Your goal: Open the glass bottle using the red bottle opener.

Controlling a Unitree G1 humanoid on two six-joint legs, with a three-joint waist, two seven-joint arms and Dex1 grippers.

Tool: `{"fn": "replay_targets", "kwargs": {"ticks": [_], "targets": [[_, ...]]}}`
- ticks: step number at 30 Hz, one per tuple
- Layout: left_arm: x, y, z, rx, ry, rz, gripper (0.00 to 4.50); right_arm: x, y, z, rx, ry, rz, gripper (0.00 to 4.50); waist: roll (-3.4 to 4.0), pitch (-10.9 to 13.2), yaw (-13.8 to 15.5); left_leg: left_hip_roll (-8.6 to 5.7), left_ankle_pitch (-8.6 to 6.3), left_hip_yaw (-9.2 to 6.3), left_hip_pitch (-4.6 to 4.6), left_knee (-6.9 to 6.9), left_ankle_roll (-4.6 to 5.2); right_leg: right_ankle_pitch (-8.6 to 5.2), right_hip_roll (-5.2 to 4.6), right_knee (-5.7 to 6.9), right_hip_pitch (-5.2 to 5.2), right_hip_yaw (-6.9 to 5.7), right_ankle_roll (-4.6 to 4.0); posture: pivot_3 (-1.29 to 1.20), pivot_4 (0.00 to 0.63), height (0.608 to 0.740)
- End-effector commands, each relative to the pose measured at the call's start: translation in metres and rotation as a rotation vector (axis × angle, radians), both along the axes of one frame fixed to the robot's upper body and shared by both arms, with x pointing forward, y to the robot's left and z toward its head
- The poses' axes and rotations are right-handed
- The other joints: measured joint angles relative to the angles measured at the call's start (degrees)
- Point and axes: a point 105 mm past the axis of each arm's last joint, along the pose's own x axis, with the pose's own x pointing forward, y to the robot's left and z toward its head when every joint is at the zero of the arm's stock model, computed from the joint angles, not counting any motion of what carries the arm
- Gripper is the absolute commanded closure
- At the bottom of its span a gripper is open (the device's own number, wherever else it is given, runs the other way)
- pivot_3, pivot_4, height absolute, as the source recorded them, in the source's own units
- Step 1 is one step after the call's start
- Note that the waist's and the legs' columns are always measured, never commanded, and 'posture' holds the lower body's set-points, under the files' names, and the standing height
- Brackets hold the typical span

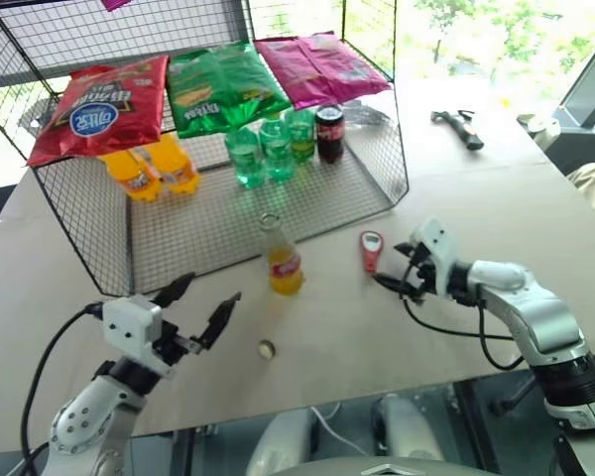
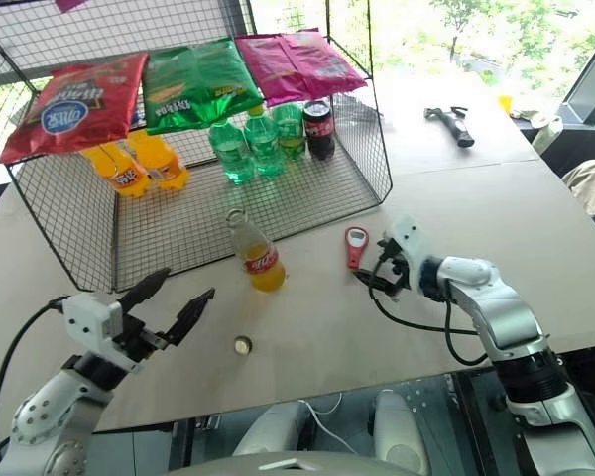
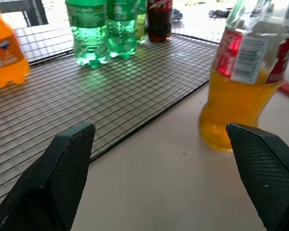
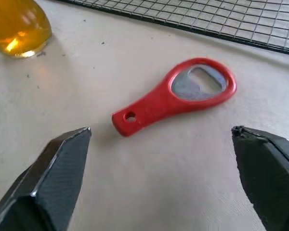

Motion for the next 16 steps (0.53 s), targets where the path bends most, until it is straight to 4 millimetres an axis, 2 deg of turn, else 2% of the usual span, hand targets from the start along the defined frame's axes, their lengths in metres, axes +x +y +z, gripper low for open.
{"fn": "replay_targets", "kwargs": {"ticks": [1,4,8,12,16], "targets": [[-0.006,0.034,-0.004,0.053,0.044,0.126,0.00,-0.009,-0.021,0.013,-0.016,-0.142,0.018,0.03,-0.01,0.0,0.0,0.00,0.00,0.00,0.00,0.00,0.00,0.00,0.00,-0.01,0.00,0.00,0.00,0.00,0.150,0.740],[-0.016,0.054,-0.016,0.078,0.113,0.183,0.00,-0.021,-0.041,0.003,0.065,-0.094,-0.005,0.03,-0.04,0.0,-0.1,0.00,0.00,0.00,0.00,-0.03,0.00,0.00,0.01,-0.12,0.02,0.01,0.01,0.00,0.150,0.740],[-0.030,0.074,-0.038,0.186,0.208,0.223,0.00,-0.032,-0.067,-0.005,0.101,-0.138,-0.039,0.03,-0.11,0.1,-0.2,0.03,-0.01,0.03,0.00,-0.07,0.02,0.01,0.01,-0.23,0.05,0.03,0.01,0.00,0.150,0.740],[-0.038,0.074,-0.042,0.206,0.197,0.182,0.00,-0.037,-0.084,-0.009,0.094,-0.160,-0.048,0.03,-0.12,0.1,-0.2,0.04,-0.02,0.06,0.01,-0.07,0.03,0.01,0.00,-0.23,0.08,0.04,0.01,0.00,0.150,0.740],[-0.040,0.070,-0.044,0.193,0.177,0.153,0.00,-0.038,-0.088,-0.009,0.125,-0.149,-0.053,0.03,-0.12,0.1,-0.2,0.09,-0.02,0.08,0.02,-0.06,0.03,0.01,-0.10,-0.23,0.10,0.09,0.01,0.00,0.150,0.740]]}}
